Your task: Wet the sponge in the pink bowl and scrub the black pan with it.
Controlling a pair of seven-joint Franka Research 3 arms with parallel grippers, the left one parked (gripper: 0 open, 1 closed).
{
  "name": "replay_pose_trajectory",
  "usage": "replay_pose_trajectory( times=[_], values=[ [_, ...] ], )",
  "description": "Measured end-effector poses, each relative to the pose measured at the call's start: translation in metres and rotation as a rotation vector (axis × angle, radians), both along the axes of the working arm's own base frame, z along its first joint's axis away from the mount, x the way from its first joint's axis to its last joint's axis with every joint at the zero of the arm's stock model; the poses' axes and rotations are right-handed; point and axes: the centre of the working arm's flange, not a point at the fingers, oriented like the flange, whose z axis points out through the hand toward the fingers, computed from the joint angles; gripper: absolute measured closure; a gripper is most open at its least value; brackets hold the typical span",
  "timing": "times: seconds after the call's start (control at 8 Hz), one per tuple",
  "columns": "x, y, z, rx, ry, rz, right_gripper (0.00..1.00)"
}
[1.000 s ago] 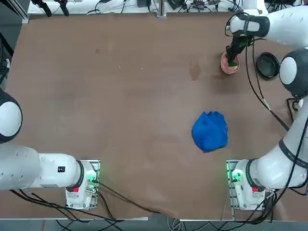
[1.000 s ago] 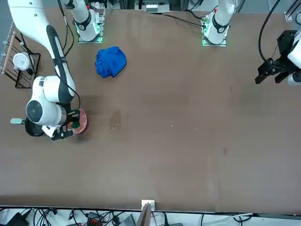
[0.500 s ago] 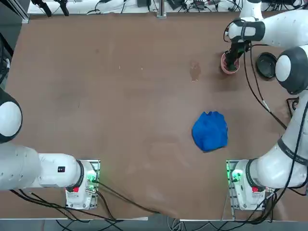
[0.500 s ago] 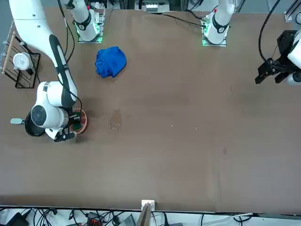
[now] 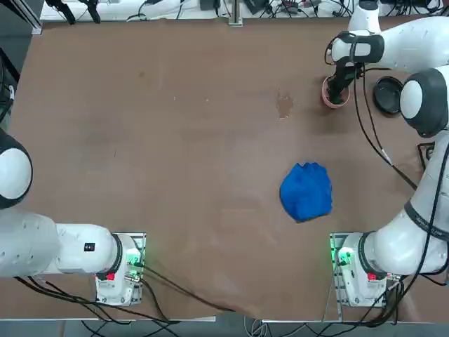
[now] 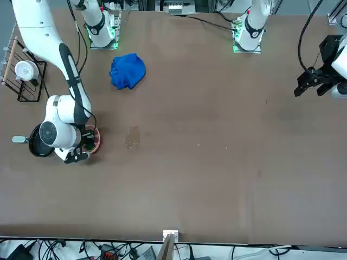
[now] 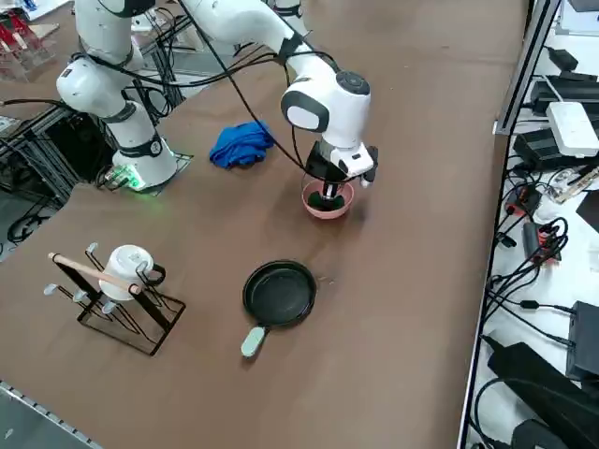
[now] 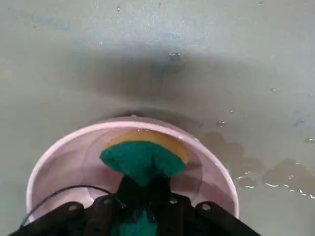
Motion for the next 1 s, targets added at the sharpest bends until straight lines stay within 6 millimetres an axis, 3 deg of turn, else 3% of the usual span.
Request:
replay_pose_trajectory(
  times=[0.5,0.75,1.0],
  values=[
    [0.000,0.001,0.010,0.002,0.005,0.000,0.92],
    [0.001,0.000,0.057,0.007,0.004,-0.004,0.92],
    [-0.003,-0.019,0.110,0.016,-0.006,-0.018,0.92]
  ],
)
